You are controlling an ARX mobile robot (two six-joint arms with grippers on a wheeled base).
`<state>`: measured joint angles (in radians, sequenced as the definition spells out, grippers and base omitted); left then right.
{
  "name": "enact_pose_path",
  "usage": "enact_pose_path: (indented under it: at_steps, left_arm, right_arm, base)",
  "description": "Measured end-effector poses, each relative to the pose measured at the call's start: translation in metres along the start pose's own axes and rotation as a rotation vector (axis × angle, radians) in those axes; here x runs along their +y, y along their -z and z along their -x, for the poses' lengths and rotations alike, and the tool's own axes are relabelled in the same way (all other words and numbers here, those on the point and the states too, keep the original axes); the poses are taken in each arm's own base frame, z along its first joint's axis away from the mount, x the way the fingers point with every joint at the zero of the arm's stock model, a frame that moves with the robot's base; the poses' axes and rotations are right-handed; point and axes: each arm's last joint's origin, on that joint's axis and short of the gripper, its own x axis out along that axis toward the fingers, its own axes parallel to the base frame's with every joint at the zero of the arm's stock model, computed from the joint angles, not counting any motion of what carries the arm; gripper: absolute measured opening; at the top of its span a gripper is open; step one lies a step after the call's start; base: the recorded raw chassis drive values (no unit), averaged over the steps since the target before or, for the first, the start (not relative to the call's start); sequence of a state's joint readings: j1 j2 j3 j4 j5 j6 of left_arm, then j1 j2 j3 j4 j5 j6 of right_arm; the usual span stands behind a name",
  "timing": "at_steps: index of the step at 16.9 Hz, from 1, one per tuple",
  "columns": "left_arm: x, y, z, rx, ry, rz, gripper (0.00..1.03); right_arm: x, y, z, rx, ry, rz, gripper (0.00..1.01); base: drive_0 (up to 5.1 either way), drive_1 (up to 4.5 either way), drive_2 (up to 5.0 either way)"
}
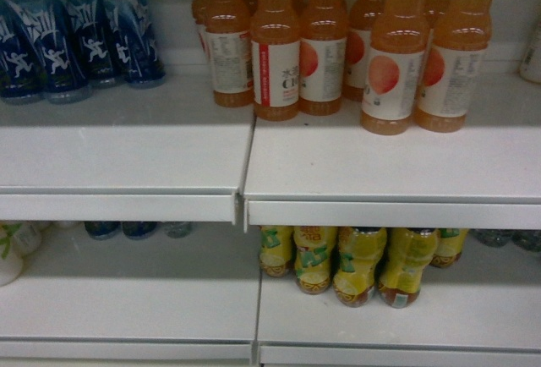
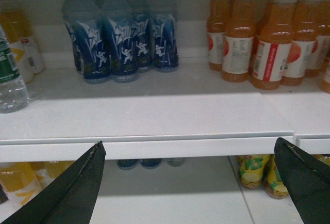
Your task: Move water from second to third shelf
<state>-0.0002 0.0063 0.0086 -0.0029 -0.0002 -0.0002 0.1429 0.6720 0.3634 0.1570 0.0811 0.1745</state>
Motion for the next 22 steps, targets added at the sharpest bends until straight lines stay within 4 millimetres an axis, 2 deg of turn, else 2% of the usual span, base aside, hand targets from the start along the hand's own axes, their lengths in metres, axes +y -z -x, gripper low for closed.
enact_pose_path:
  at_steps: [22]
  left_arm:
    - [0.0,0.0,0.0,0.0,0.0,0.0,0.98]
  right_arm:
    - [0.0002,-0.0006,0.0002,-0.006,-0.001,0.0,0.4]
  base:
    - [-5.1,2.4,2.4]
